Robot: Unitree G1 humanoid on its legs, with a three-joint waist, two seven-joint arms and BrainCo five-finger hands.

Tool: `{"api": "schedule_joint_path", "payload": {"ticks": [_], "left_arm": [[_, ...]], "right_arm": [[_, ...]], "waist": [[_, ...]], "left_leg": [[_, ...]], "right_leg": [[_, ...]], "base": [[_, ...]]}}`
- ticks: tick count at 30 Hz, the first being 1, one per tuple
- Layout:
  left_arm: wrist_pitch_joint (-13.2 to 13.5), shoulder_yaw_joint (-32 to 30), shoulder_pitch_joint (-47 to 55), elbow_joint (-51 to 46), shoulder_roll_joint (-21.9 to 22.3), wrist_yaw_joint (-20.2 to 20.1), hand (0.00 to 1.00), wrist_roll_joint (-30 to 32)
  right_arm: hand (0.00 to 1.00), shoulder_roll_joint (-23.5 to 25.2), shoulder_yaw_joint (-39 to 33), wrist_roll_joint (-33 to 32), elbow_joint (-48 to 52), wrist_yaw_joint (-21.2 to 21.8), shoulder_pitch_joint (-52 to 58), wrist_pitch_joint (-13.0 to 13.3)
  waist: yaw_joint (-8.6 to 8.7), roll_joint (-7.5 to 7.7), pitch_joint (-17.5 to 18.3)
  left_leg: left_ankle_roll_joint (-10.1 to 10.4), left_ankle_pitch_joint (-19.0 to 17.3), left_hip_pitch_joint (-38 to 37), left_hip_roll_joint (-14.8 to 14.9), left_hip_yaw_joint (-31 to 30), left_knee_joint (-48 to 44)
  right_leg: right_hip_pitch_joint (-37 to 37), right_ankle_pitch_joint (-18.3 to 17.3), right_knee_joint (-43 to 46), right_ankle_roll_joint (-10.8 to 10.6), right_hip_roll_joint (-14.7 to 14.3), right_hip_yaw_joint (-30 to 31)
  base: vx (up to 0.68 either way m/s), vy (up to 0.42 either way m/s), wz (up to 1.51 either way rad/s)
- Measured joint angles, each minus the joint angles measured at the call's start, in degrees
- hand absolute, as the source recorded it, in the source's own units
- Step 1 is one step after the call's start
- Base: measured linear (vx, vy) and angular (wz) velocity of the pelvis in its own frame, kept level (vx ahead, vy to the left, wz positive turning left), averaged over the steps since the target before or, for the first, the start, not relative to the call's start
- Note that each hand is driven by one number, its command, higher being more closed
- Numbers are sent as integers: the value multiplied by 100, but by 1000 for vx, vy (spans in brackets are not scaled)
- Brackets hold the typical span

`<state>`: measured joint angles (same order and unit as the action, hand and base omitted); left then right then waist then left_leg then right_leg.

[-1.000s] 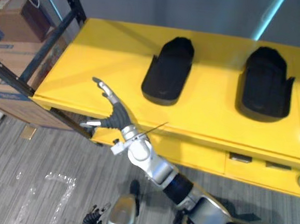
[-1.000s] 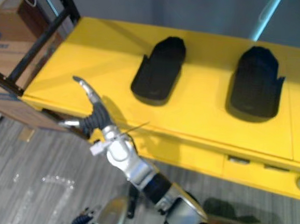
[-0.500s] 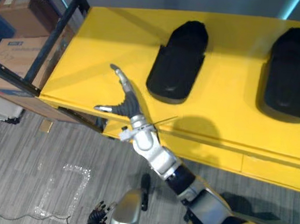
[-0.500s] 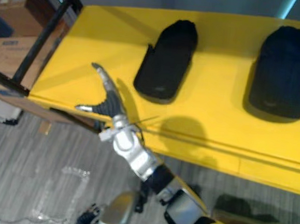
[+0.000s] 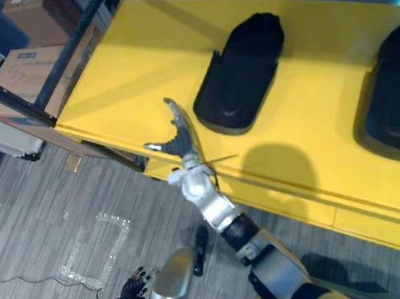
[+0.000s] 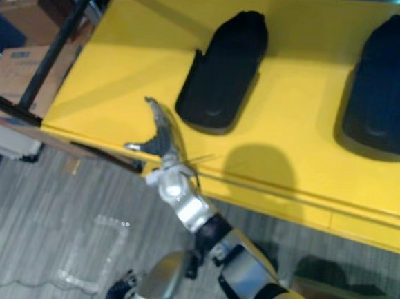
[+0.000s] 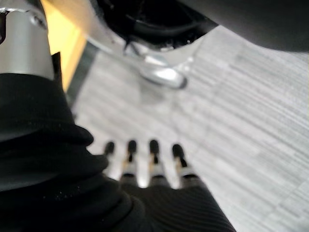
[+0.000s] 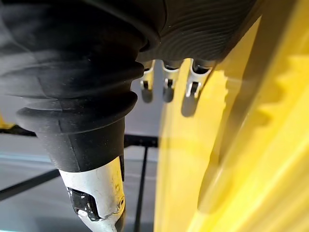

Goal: Walk over and take plastic housings, then place them on the shelf

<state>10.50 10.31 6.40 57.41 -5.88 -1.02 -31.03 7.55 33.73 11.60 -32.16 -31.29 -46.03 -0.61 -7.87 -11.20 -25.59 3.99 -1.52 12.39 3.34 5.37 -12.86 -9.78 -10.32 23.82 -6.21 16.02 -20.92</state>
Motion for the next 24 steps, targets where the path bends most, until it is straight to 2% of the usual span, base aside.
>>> {"api": "schedule_joint_path", "payload": {"ticks": [6, 9, 24], "left_arm": [[-14, -1, -63, -2, 4, 21, 0, 6], [-38, -2, -70, -2, 3, 23, 0, 6], [-66, -4, -71, -28, 1, 23, 0, 4]], "right_arm": [[0, 0, -268, 54, -181, -370, -126, 136], [0, 0, -373, 52, -241, -386, -169, 193], [0, 1, -589, 41, -301, -637, -176, 15]], "waist": [[-69, -8, 5], [-71, -8, 5], [-71, 1, 4]], "left_leg": [[-9, -12, 93, 4, -32, -78], [-9, -12, 92, 3, -27, -78], [-21, 25, -142, 39, 95, 96]], "right_leg": [[3, 16, -31, -14, -4, -71], [23, 49, -80, -20, -12, -71], [232, 243, -409, -38, -105, 36]], "base": [[-5, 0, 5], [0, 0, 0], [-2, 1, -5]]}}
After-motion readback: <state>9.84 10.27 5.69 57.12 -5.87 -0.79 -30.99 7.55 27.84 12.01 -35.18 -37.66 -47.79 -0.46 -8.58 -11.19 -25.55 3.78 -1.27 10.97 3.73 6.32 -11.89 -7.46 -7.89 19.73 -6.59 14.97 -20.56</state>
